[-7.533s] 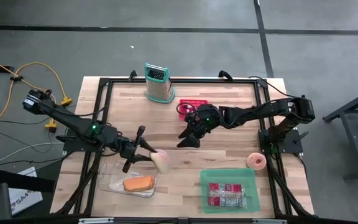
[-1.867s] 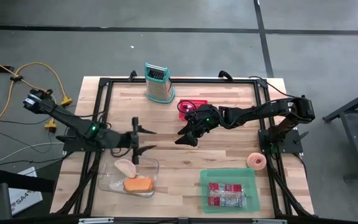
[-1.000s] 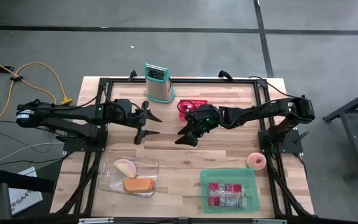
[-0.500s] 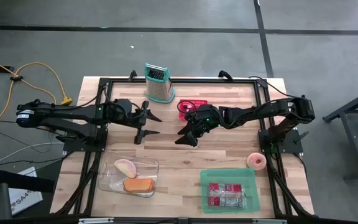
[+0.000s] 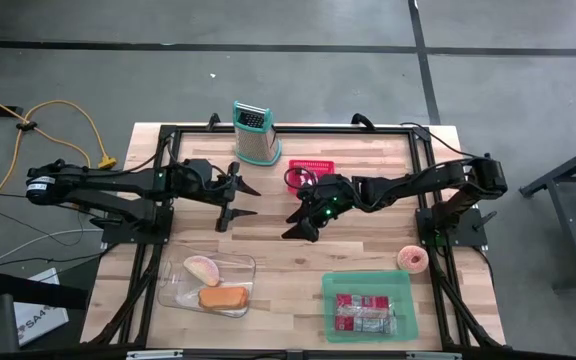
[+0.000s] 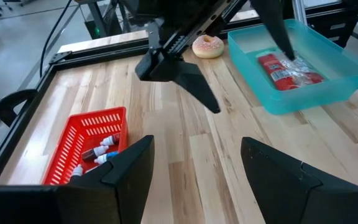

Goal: Pick & Place Food Item
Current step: Put the donut into the transparent bin

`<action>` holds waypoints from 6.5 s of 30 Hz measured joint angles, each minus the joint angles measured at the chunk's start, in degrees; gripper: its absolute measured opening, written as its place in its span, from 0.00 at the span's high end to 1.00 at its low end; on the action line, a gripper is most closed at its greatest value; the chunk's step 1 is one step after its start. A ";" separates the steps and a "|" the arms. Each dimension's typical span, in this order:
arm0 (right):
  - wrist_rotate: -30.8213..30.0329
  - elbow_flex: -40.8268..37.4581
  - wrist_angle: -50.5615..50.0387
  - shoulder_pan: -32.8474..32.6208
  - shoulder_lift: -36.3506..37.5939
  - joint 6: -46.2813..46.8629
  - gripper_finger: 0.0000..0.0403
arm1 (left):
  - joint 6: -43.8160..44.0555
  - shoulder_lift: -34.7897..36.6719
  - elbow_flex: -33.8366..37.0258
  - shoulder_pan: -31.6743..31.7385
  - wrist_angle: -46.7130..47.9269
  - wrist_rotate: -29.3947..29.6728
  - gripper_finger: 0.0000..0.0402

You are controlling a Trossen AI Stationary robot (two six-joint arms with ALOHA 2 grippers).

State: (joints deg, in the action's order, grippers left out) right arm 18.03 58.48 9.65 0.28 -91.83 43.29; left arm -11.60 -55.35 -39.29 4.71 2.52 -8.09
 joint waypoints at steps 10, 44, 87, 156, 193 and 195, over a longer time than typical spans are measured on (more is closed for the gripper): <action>-0.80 0.00 -8.18 -0.49 -0.02 -10.72 0.09 | -0.02 0.00 0.00 0.00 0.00 0.06 0.42; -16.30 1.73 -65.00 7.22 12.38 -1.55 0.09 | -0.02 -0.02 0.02 -0.02 0.00 0.01 0.42; -18.11 1.68 -79.87 -24.66 22.45 51.60 0.09 | -0.02 -0.02 0.02 -0.02 0.00 0.01 0.42; -20.46 -22.96 -65.89 -40.25 20.98 103.68 0.09 | -0.02 -0.02 0.02 -0.02 0.00 0.01 0.42; -19.55 -28.15 -57.95 -40.25 20.98 102.84 0.21 | -0.02 -0.02 0.04 0.00 0.00 0.01 0.42; -19.57 -28.15 -57.97 -40.25 20.98 102.83 0.24 | -0.02 -0.02 0.02 0.00 0.00 0.02 0.42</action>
State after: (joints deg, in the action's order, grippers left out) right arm -1.54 30.33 -48.31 -39.97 -70.85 146.12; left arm -11.62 -55.37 -39.27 4.71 2.52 -8.08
